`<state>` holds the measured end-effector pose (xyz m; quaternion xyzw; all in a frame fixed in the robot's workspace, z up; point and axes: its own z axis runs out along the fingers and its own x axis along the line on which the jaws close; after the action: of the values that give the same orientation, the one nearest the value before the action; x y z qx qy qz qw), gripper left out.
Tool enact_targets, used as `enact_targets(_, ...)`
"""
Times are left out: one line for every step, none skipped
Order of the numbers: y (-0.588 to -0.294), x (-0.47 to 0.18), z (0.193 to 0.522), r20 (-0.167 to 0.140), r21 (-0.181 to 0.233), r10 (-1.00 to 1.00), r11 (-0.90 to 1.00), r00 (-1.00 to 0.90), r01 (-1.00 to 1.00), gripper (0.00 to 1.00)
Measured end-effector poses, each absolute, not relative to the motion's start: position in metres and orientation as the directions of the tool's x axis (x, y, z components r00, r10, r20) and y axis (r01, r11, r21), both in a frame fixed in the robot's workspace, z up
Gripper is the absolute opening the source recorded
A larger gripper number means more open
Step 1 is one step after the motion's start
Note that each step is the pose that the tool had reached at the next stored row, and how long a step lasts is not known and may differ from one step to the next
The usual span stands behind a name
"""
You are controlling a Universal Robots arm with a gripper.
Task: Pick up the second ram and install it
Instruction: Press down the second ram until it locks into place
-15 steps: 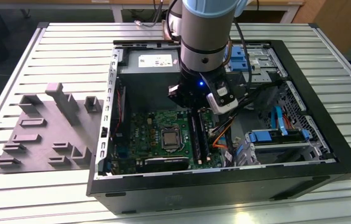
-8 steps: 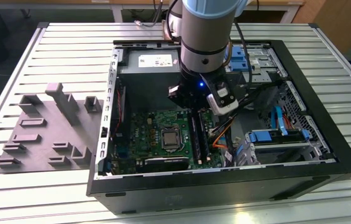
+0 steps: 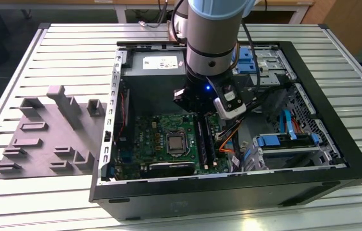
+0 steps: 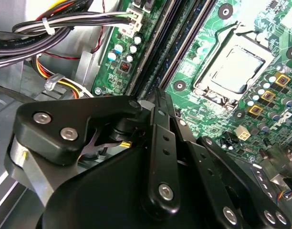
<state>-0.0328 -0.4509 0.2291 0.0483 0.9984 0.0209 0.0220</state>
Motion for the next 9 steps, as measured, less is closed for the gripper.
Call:
enact_targets(-0.4511,-0.0328,0.2291,-0.042,0.044,0.097,0.994,-0.994,0.095,0.11)
enact_targets(-0.4526,-0.0328,0.2291,-0.042,0.044,0.097,0.994,-0.994,0.095,0.11)
enact_targets(-0.4552,-0.0328,0.2292,-0.042,0.044,0.097,0.994,-0.994,0.095,0.11)
enact_targets(-0.4553,-0.0328,0.2292,-0.042,0.044,0.097,0.994,-0.994,0.095,0.11)
enact_targets(-0.4555,-0.0328,0.2291,-0.042,0.044,0.097,0.994,-0.994,0.095,0.11)
enact_targets(-0.4557,-0.0328,0.2292,-0.042,0.044,0.097,0.994,-0.994,0.095,0.11)
enact_targets(-0.4559,-0.0328,0.2292,-0.042,0.044,0.097,0.994,-0.994,0.095,0.11)
enact_targets(-0.4561,-0.0328,0.2292,-0.042,0.044,0.097,0.994,-0.994,0.095,0.11)
enact_targets(-0.4564,-0.0328,0.2291,-0.042,0.044,0.097,0.994,-0.994,0.095,0.11)
